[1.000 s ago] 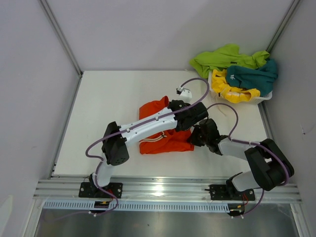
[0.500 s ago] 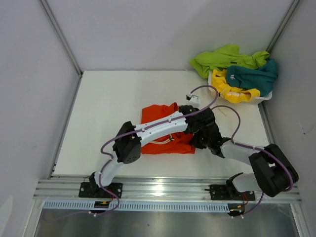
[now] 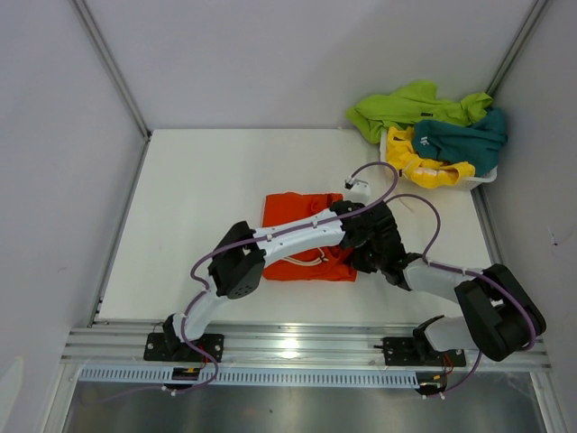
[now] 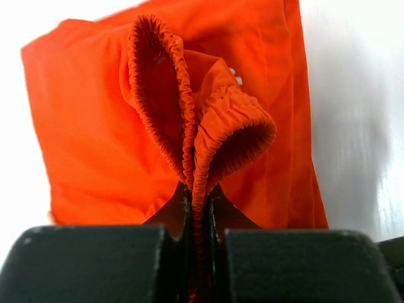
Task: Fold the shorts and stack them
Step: Fold the shorts
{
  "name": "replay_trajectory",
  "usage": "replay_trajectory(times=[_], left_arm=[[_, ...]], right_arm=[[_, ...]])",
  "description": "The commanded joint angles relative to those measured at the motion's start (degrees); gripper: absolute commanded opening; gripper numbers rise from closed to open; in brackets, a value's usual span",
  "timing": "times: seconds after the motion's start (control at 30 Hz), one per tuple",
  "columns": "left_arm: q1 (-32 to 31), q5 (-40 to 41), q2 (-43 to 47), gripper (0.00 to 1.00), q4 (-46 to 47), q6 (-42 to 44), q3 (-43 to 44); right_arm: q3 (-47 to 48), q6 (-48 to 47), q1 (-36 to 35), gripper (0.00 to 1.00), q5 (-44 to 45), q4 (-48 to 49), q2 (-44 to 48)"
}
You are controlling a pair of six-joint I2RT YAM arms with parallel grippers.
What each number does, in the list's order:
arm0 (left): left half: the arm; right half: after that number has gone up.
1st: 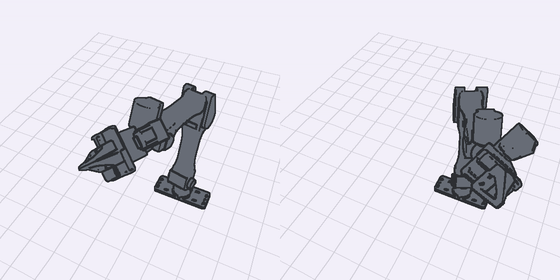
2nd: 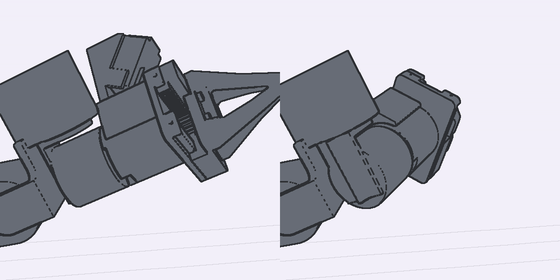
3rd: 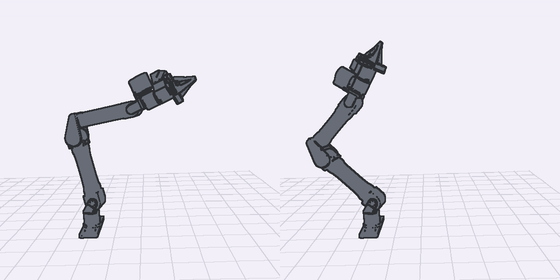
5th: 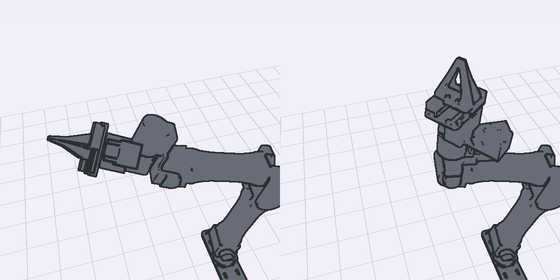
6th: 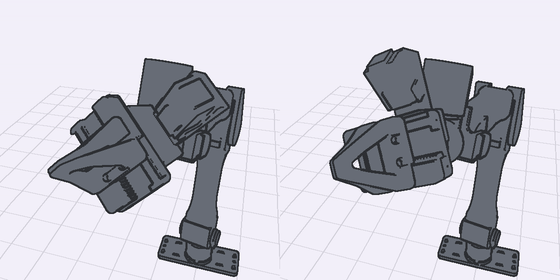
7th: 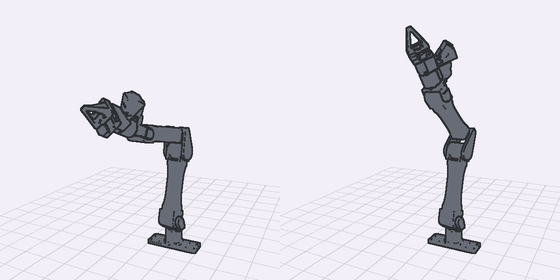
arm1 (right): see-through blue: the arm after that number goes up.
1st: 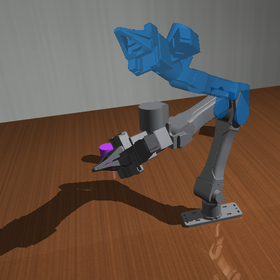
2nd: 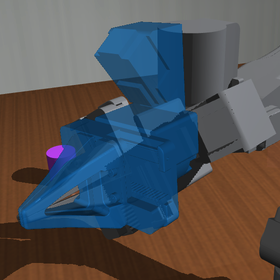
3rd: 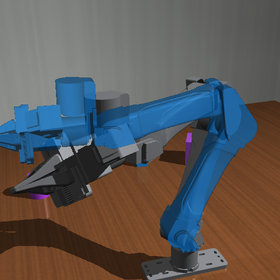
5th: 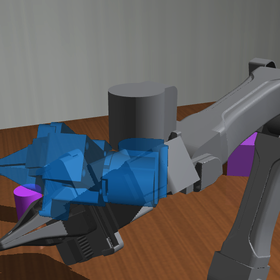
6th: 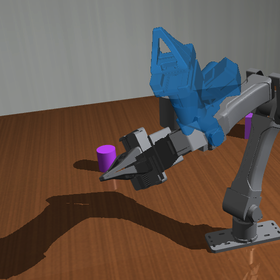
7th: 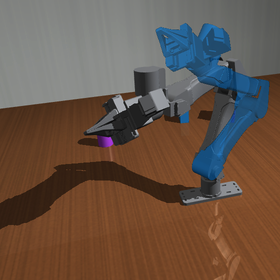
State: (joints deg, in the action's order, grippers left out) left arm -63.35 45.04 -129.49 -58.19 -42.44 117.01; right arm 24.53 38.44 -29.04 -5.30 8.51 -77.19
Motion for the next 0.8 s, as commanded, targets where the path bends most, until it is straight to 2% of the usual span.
replay_trajectory(times=[0.0, 0.03, 0.1, 0.17, 0.2, 0.23, 0.27, 0.4, 0.47, 0.77], left_arm=[[-0.19, -1.79, 2.93, 0.07, 6.59, 1.12, -1.96], [-0.11, -1.97, 2.58, 0.1, 6.6, 1.47, -1.79], [0.16, -2.41, 2.4, 0.26, 6.16, 1.22, -1.61], [0.42, -2.76, 2.84, 0.36, 6.34, 0.95, -1.96], [0.68, -2.93, 3.1, 0.46, 6.69, 0.86, -2.31], [0.86, -2.94, 3.8, 0.5, 6.95, 0.78, -2.57], [1.04, -3.2, 4.42, 0.61, 7.3, 0.95, -2.93], [2.88, -6.44, 8.98, 0.82, 10.73, 2.18, -6.78], [3.58, -8.55, 12.66, 0.89, 13.8, 3.05, -8.37], [6.83, -18.05, 27.16, 0.92, 22.59, 6.31, -19.08]], right_arm=[[-1.24, -0.29, -0.14, 0.0, 0.99, -2.62, -0.68], [-1.33, -0.38, -0.14, 0.0, 1.08, -2.71, -0.51], [-1.24, -0.46, -0.14, 0.0, 1.17, -2.8, -0.42], [-1.24, -0.55, -0.05, 0.0, 1.26, -3.15, -0.33], [-1.24, -0.55, 0.03, 0.0, 1.34, -3.24, -0.24], [-1.33, -0.55, 0.03, 0.0, 1.52, -3.5, 0.1], [-1.51, -0.55, 0.12, 0.0, 1.52, -3.59, 0.28], [-2.12, -0.12, 0.56, 0.0, 2.4, -4.56, 2.65], [-2.21, -0.12, 1.0, 0.0, 2.75, -5.43, 4.58], [-1.33, -1.35, 2.76, 0.0, 3.45, -10.25, 8.89]])
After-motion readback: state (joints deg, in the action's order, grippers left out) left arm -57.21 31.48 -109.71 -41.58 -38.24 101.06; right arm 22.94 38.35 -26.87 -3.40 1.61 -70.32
